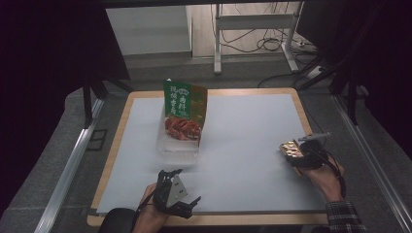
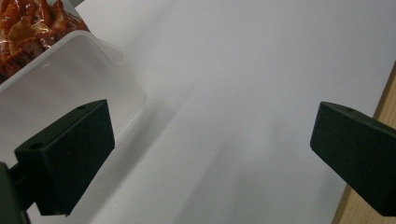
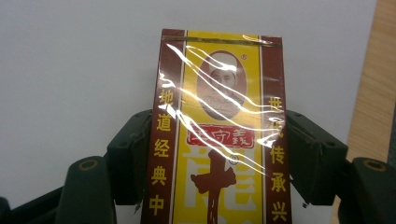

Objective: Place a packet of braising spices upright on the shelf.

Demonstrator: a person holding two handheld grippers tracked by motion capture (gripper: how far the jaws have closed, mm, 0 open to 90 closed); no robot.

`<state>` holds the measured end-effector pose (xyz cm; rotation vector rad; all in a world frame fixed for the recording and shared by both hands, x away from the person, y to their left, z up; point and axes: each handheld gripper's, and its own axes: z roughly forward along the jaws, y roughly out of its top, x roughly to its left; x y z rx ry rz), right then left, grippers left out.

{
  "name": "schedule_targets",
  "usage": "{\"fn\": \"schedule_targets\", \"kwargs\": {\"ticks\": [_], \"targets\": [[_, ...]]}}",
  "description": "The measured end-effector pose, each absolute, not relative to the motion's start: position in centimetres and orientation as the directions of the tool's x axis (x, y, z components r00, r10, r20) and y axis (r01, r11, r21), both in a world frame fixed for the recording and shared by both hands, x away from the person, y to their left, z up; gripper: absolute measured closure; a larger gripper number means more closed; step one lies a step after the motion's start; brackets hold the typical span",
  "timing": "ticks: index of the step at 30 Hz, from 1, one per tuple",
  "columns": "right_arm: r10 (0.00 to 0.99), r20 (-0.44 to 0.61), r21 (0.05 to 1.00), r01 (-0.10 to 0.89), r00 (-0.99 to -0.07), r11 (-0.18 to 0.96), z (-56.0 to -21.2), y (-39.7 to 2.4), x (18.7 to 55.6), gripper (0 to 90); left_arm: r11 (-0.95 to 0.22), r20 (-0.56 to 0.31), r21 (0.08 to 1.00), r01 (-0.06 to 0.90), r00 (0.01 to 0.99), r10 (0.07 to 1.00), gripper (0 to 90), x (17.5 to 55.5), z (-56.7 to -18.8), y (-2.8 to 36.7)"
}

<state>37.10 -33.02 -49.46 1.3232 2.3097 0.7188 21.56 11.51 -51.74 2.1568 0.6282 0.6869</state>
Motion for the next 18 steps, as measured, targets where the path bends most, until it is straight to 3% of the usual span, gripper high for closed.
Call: {"fn": "schedule_targets", "kwargs": {"ticks": [18], "targets": [[0.685,-0.024,0.628,0.522,-0.729,0.577,-49.0,-25.1,35.0,31.2,-0.587,0.271,0.782,0.209,0.734,0.623,0.0,21.6,-51.8,11.5]]}}
